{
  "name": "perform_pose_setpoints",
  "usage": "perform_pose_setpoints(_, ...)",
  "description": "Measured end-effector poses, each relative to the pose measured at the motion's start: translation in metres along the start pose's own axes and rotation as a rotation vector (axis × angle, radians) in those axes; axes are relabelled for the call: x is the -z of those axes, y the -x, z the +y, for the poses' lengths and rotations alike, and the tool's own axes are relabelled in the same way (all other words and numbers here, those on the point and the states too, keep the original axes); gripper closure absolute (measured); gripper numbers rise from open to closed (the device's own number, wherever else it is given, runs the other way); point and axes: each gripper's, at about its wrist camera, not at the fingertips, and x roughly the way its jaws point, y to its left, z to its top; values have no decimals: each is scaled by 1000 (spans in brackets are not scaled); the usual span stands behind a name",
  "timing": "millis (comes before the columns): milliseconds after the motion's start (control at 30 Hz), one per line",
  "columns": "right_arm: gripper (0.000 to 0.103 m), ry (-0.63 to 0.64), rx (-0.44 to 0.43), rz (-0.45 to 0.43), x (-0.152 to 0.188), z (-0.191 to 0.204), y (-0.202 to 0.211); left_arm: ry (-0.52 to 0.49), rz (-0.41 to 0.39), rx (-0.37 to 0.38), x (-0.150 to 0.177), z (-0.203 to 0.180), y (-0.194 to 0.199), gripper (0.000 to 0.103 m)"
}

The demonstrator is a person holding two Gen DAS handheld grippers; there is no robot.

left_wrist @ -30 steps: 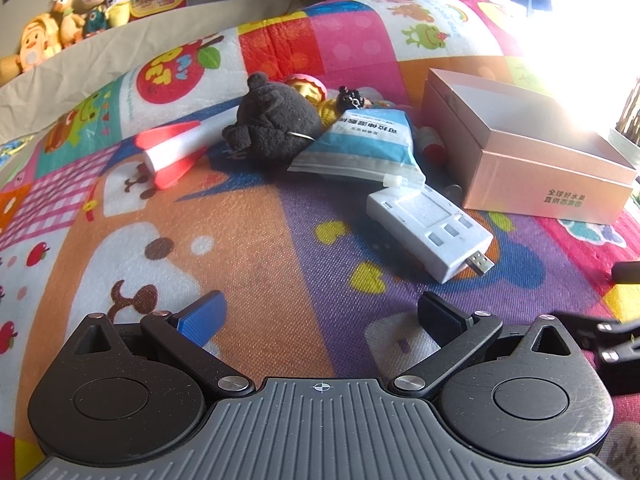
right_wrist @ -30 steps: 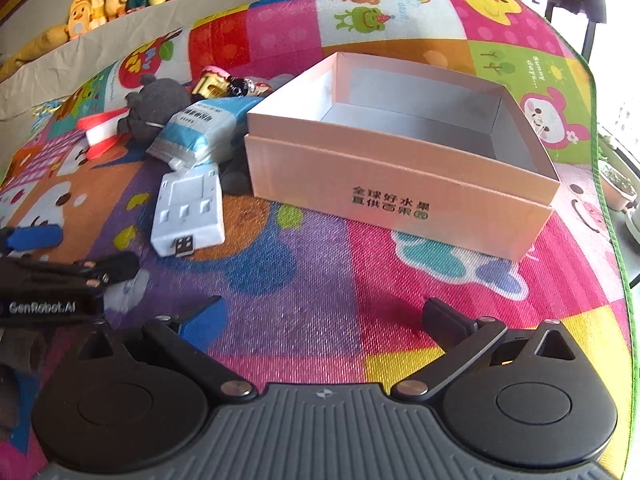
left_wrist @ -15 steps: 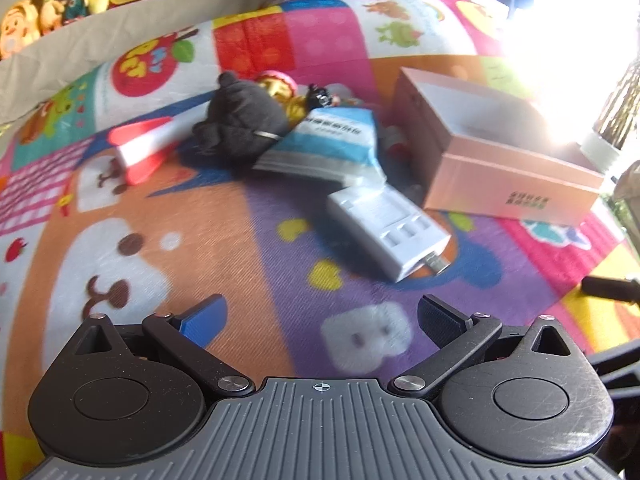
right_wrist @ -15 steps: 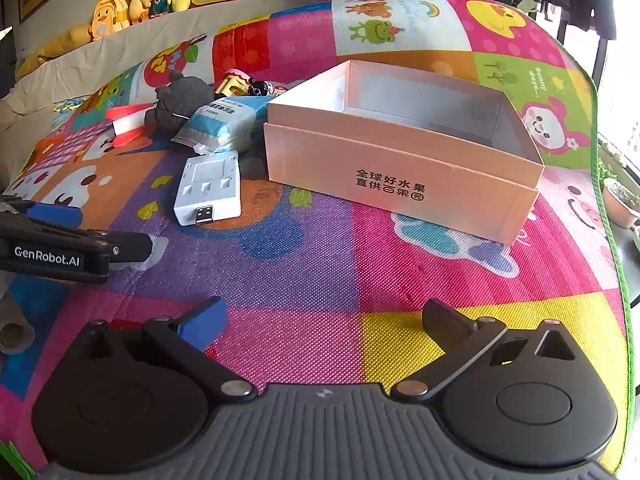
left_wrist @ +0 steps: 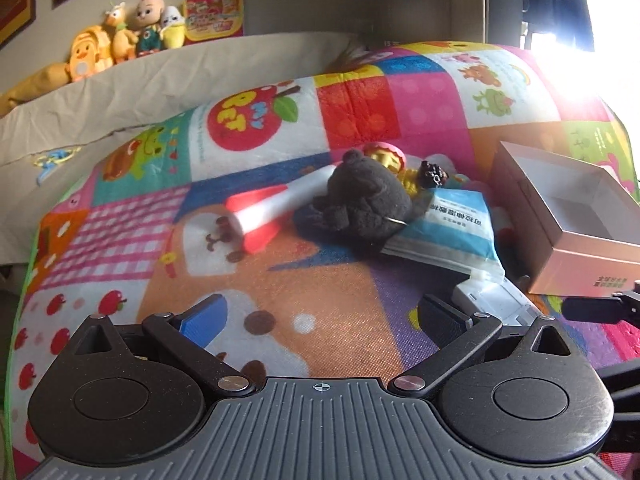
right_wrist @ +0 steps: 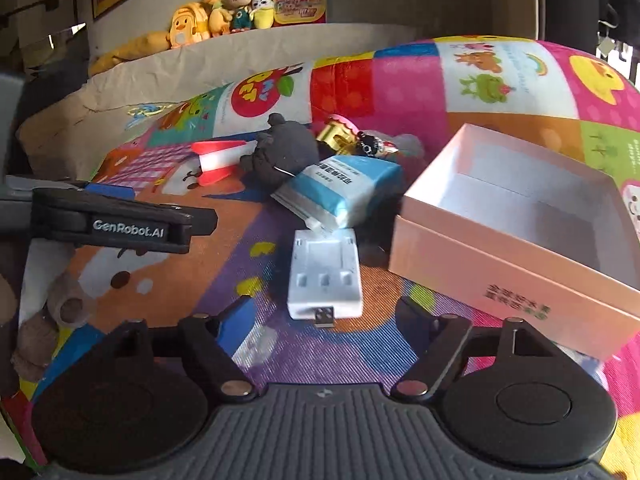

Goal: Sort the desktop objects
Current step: 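Grasp the blue wet-wipes pack with the left tool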

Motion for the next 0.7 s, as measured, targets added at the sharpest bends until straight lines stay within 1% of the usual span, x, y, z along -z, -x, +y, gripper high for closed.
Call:
perform_pose_setpoints(67, 27, 19, 9, 16, -6, 4, -17, 0, -15, 20, -1, 2, 3, 0)
perform_pose_setpoints(100, 30, 23, 14, 27, -8, 4, -23, 0, -25, 39, -2, 3, 4, 0)
perform_pose_setpoints(133, 46, 27, 9, 51, -8, 3, -28, -5, -37, 62, -1, 3, 6, 0)
perform_pose_setpoints(167, 55, 22, -2, 75, -7, 0, -30, -14, -52, 88, -1, 2, 6, 0)
perform_pose_setpoints(267, 56, 28, -43, 62, 3, -6, -9, -68, -73, 142, 2, -8, 3, 0)
perform_pose_setpoints(333, 56, 51, -48, 49, 15, -13, 14, -115, -72, 177, 5, -20, -3, 0)
perform_pose_setpoints(400, 56, 62, -26, 30, 29, -26, 37, -159, -71, 215, 5, -33, -10, 0)
perform_pose_setpoints(433, 56, 59, 6, 20, 35, -33, 47, -181, -71, 235, 5, -41, -14, 0)
perform_pose_setpoints(500, 52, 44, 108, -21, 46, -45, 65, -222, -79, 264, 2, -58, -24, 0)
perform_pose_setpoints(567, 31, -3, 190, -66, 52, -58, 80, -268, -88, 273, -4, -74, -37, 0)
perform_pose_setpoints(633, 25, -73, 213, -102, 57, -70, 91, -307, -92, 254, -11, -87, -52, 0)
perform_pose_setpoints(700, 23, -128, 212, -121, 60, -77, 96, -328, -85, 228, -17, -94, -67, 0)
